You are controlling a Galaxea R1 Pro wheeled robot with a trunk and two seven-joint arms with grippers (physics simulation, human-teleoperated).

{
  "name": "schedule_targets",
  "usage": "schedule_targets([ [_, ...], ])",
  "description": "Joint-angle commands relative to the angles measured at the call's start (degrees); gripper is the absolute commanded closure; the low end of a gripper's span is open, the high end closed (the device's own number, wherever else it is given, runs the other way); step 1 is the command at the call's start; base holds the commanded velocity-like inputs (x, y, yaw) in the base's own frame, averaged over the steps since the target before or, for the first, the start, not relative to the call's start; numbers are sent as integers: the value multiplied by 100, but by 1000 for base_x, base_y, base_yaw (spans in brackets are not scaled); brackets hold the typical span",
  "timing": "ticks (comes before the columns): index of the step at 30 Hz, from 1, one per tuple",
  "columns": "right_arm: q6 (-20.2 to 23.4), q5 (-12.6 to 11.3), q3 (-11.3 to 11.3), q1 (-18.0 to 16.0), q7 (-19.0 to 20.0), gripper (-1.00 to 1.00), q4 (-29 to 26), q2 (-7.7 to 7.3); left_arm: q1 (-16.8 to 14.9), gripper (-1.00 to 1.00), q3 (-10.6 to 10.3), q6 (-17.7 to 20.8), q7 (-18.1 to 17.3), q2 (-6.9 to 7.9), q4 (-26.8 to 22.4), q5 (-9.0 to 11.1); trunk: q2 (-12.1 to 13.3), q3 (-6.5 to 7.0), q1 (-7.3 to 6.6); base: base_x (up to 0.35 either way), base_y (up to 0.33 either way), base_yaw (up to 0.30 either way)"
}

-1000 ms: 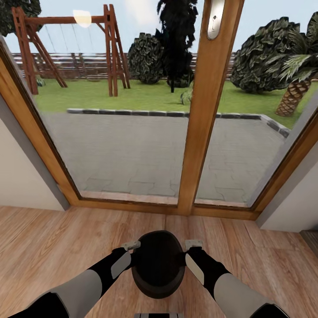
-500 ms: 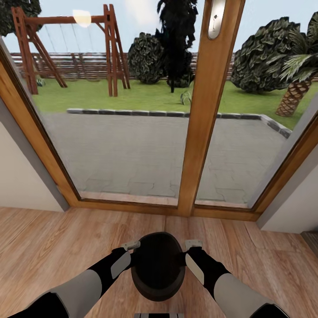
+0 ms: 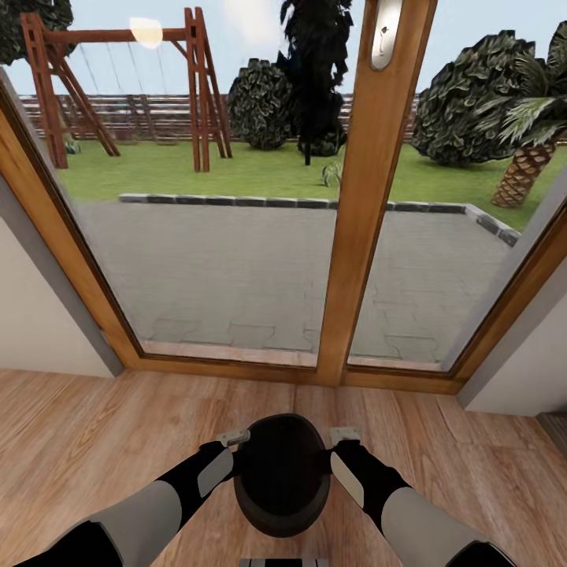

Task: Place each of the two pumpkins and all three candles from the living room inside a cabinet in the living room (use any cabinet), then make sure every cabinet is closed, and position the cauldron so it is next to a table in the living room.

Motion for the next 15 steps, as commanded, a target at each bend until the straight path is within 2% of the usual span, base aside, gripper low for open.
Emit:
schedule_targets([
  [1, 17, -61, 45, -3, -50, -100, -10, -5, -4, -100, -45, 14, 44, 4, -11, 46, -2, -5, -1, 0, 0, 0],
  [15, 13, -62, 43, -3, -46, -100, -11, -5, -4, -100, -48, 15, 38, 4, -11, 46, -2, -5, -1, 0, 0, 0],
])
